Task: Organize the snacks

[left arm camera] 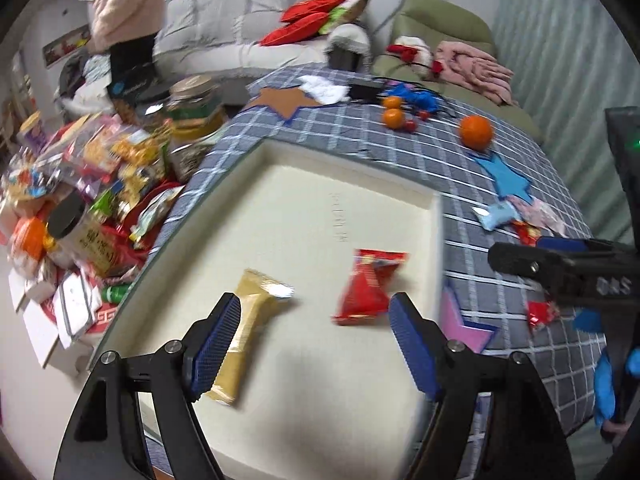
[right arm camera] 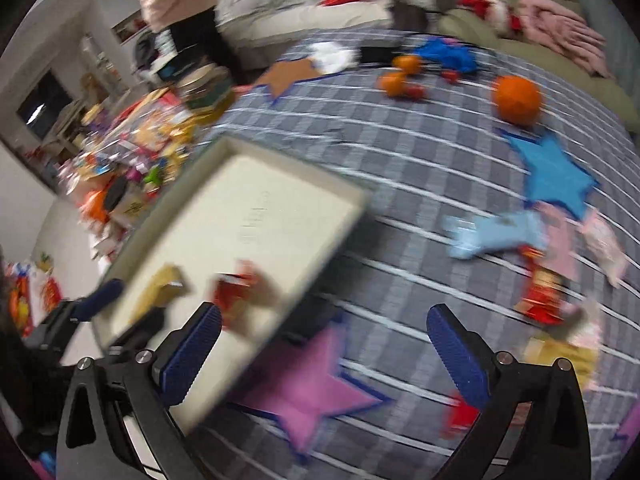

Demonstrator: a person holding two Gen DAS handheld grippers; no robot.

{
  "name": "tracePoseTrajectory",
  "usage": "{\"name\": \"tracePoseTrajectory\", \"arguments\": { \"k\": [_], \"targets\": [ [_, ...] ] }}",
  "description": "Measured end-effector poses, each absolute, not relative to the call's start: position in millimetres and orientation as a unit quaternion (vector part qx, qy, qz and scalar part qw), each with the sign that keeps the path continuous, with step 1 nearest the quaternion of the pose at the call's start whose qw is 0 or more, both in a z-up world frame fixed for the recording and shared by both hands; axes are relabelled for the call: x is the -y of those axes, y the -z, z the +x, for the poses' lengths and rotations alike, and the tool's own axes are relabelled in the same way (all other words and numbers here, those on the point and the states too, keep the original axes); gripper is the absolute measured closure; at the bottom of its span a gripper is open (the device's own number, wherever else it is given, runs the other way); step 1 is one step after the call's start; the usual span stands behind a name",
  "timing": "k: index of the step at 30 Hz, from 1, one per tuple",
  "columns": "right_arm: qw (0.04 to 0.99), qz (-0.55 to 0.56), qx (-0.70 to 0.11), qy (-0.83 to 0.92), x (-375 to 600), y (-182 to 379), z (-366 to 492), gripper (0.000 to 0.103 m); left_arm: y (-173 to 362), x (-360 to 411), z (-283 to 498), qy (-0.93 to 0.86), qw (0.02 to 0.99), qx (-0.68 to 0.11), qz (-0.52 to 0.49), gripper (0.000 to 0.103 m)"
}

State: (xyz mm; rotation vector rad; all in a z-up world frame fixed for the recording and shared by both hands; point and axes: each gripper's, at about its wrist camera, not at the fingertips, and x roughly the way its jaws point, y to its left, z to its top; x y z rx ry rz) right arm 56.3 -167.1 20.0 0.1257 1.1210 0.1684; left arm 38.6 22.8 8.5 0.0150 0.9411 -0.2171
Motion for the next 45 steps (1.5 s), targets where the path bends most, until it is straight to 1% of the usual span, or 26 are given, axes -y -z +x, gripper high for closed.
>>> {"name": "tracePoseTrajectory", "arguments": {
  "k": [6, 9, 17, 22, 24, 26, 29, 31, 33, 35, 37, 38, 40, 42, 45],
  "targets": [
    [0.847, 0.055, -0.527, 0.043, 246.8, -7.0, 47.3, 0.0, -18.7, 39.6, 19.6, 0.166, 0.881, -0.438, 0.067, 0.022],
    [0.833, 0.054, -0.544, 0.084, 283.6, 9.3, 42.4, 0.0, -14.2, 81.2, 6.3, 0.202, 0.869, -0.436, 0.121, 0.022],
    [0.818, 0.071, -0.566, 0.071, 337.7, 33.5, -19.4, 0.0, 1.9, 182.9, -19.5, 0.283, 0.837, -0.405, 0.236, 0.021],
    [0.822, 0.093, -0.555, 0.087, 371.0, 37.2, -61.8, 0.0, 11.9, 228.0, -22.1, 0.312, 0.819, -0.4, 0.27, 0.021],
    [0.826, 0.103, -0.547, 0.09, 382.2, 35.8, -74.3, 0.0, 15.8, 237.2, -21.5, 0.311, 0.814, -0.405, 0.277, 0.021],
    [0.831, 0.11, -0.537, 0.093, 390.2, 35.0, -82.8, 0.0, 17.5, 242.7, -19.3, 0.301, 0.816, -0.418, 0.263, 0.021],
    [0.838, 0.102, -0.527, 0.099, 393.4, 36.4, -86.8, 0.0, 19.1, 239.5, -6.3, 0.267, 0.822, -0.463, 0.198, 0.021],
    [0.84, 0.078, -0.526, 0.108, 389.9, 39.2, -86.9, 0.0, 22.2, 239.9, 2.0, 0.249, 0.821, -0.492, 0.152, 0.021],
    [0.846, 0.074, -0.516, 0.11, 388.3, 39.0, -88.4, 0.0, 27.0, 245.4, 3.5, 0.237, 0.816, -0.51, 0.133, 0.021],
    [0.848, 0.073, -0.512, 0.111, 387.7, 40.7, -89.6, 0.0, 34.6, 258.3, -3.9, 0.221, 0.816, -0.503, 0.177, 0.021],
    [0.85, 0.072, -0.51, 0.108, 389.6, 41.8, -92.0, 0.0, 43.6, 261.2, -10.6, 0.194, 0.828, -0.475, 0.227, 0.021],
    [0.851, 0.071, -0.51, 0.106, 390.0, 41.5, -92.6, 0.0, 45.7, 258.6, -11.1, 0.191, 0.83, -0.47, 0.233, 0.02],
    [0.848, 0.076, -0.514, 0.109, 391.9, 40.4, -95.8, 0.0, 46.1, 242.3, -9.4, 0.201, 0.833, -0.467, 0.221, 0.019],
    [0.84, 0.105, -0.52, 0.115, 394.0, 37.0, -93.2, 0.0, 42.8, 225.8, -7.4, 0.207, 0.835, -0.466, 0.208, 0.019],
    [0.837, 0.202, -0.502, 0.078, 396.5, 28.2, -79.8, 0.0, 33.4, 205.8, -7.7, 0.206, 0.845, -0.457, 0.186, 0.019]
  ]
}}
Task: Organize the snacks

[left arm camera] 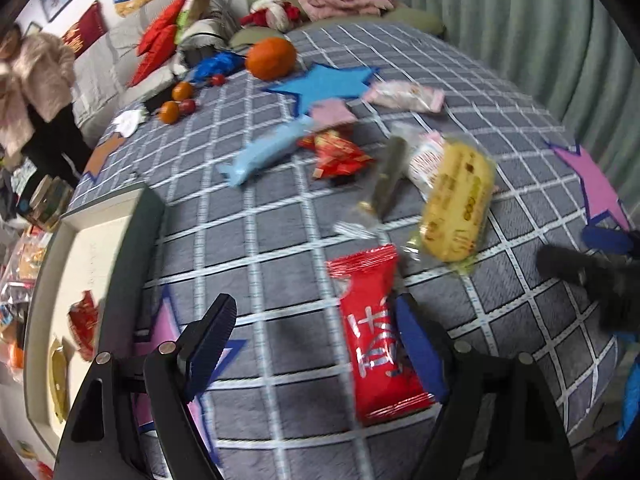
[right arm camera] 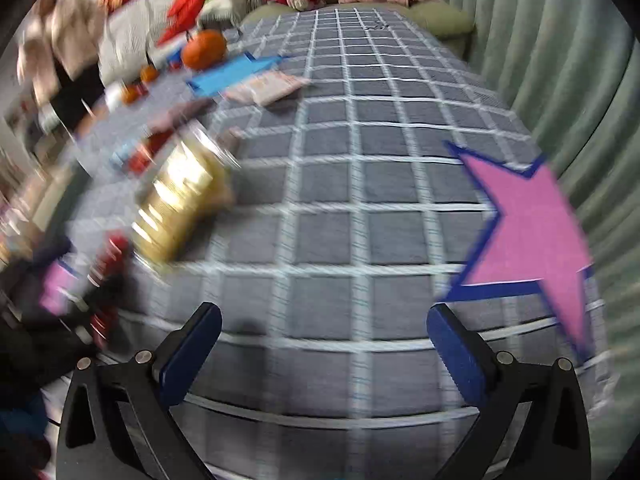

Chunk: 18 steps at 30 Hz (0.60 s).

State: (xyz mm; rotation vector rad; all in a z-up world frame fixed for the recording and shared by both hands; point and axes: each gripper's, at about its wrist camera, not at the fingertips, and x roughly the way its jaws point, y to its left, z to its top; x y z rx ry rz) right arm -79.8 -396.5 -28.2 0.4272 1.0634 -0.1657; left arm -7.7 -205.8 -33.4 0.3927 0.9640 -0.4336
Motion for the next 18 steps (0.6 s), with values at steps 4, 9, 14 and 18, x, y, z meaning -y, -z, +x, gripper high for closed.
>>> {"name": "tracePoseTrajectory", "arguments": {
  "k": [4, 9, 14, 18],
  "targets": [
    [0.823, 0.264, -0.497, 0.077, 385.2, 29.9, -46.2, 0.0, 27.7, 197.0, -3.4, 0.197, 0.849, -0.462, 0.166, 0.019],
    [0.834, 0.179, -0.514, 0.087, 351.4, 34.2, -7.4, 0.0, 34.8, 202.0, 1.3, 0.195, 0.841, -0.474, 0.174, 0.018],
    [0.847, 0.131, -0.507, 0.085, 353.1, 29.9, -26.5, 0.055, 48.0, 203.6, 4.7, 0.187, 0.838, -0.488, 0.156, 0.018],
    [0.847, 0.134, -0.509, 0.071, 373.3, 28.4, -59.2, 0.065, 51.7, 198.5, 9.3, 0.189, 0.84, -0.491, 0.133, 0.014]
  ]
}}
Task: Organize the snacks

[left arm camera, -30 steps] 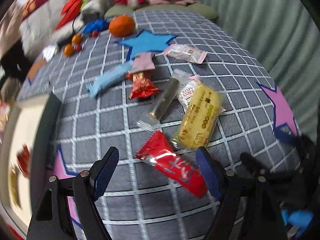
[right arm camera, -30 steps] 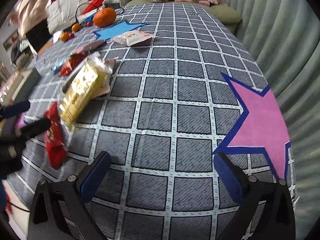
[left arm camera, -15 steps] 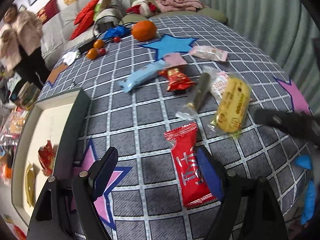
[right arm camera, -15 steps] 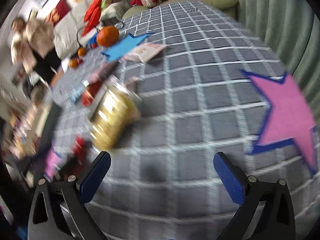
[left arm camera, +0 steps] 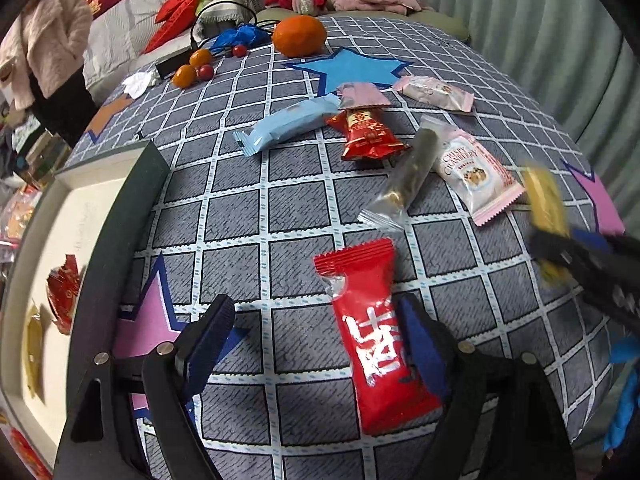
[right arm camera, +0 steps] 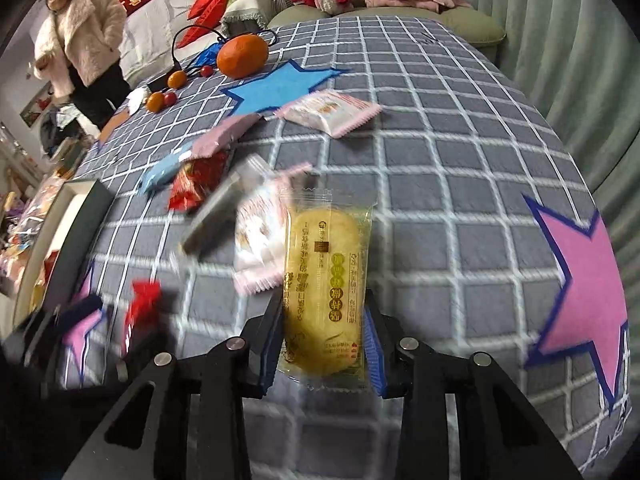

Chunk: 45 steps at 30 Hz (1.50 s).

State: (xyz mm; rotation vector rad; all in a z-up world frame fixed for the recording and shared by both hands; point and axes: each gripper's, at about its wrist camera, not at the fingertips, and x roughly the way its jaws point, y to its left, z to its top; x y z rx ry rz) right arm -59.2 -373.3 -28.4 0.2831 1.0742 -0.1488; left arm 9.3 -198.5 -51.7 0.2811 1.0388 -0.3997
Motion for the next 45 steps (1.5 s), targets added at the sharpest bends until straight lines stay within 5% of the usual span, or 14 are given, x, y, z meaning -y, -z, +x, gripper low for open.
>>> {"name": "tracePoseTrajectory", "arguments": {
  "k": [3, 5, 7, 45],
  "targets": [
    [0.848, 0.123, -0.509, 0.074, 384.0, 27.8, -80.4, 0.065, 55.7, 192.3, 12.7, 0.186, 0.842, -0.494, 0.112, 0.006],
    [0.851, 0.126, -0.505, 0.073, 387.1, 27.3, -85.9, 0.051, 58.8, 191.2, 15.4, 0.184, 0.844, -0.494, 0.1, 0.0],
    [0.848, 0.126, -0.506, 0.096, 391.0, 29.2, -86.2, 0.001, 59.0, 194.6, 13.9, 0.188, 0.847, -0.487, 0.103, 0.0],
    [0.877, 0.062, -0.461, 0.121, 367.2, 43.1, -72.8, 0.0, 61.8, 193.9, 4.8, 0.21, 0.863, -0.449, 0.1, 0.0]
  ]
}}
